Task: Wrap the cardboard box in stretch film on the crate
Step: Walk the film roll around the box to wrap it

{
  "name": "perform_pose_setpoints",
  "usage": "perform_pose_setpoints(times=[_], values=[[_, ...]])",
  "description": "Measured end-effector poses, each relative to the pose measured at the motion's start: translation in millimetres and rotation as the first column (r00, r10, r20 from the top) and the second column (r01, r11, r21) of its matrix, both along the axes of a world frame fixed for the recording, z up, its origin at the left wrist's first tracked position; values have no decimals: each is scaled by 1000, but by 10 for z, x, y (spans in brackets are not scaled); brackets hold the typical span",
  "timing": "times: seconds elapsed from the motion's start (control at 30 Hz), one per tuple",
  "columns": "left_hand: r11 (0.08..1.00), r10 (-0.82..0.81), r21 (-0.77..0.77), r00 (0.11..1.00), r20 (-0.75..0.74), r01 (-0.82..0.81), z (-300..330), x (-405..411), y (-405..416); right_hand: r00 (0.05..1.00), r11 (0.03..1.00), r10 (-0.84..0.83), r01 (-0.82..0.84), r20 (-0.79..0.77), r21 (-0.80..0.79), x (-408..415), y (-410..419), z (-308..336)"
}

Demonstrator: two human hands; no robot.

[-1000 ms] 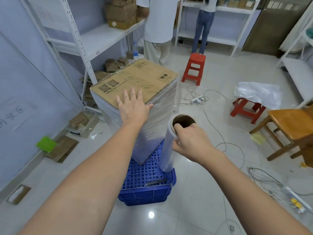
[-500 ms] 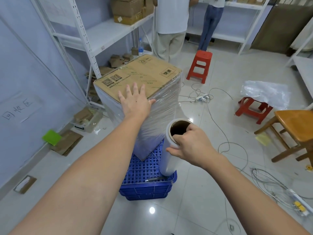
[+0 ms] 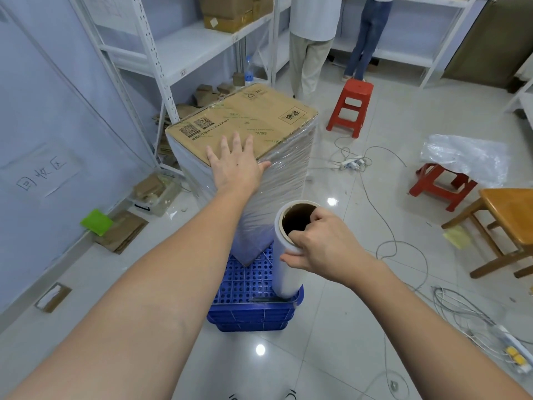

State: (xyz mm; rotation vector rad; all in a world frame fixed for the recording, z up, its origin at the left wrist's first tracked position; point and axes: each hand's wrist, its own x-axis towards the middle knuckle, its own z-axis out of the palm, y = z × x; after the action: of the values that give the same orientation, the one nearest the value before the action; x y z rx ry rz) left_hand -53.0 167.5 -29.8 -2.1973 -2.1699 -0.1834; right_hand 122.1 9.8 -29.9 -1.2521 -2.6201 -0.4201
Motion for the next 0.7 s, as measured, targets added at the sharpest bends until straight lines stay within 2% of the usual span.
perform_pose_setpoints(times=[0.7], values=[[1000,0,10,1000,-8,0,-16,34,24,997,999,44,-42,-63,23,204,73,110]])
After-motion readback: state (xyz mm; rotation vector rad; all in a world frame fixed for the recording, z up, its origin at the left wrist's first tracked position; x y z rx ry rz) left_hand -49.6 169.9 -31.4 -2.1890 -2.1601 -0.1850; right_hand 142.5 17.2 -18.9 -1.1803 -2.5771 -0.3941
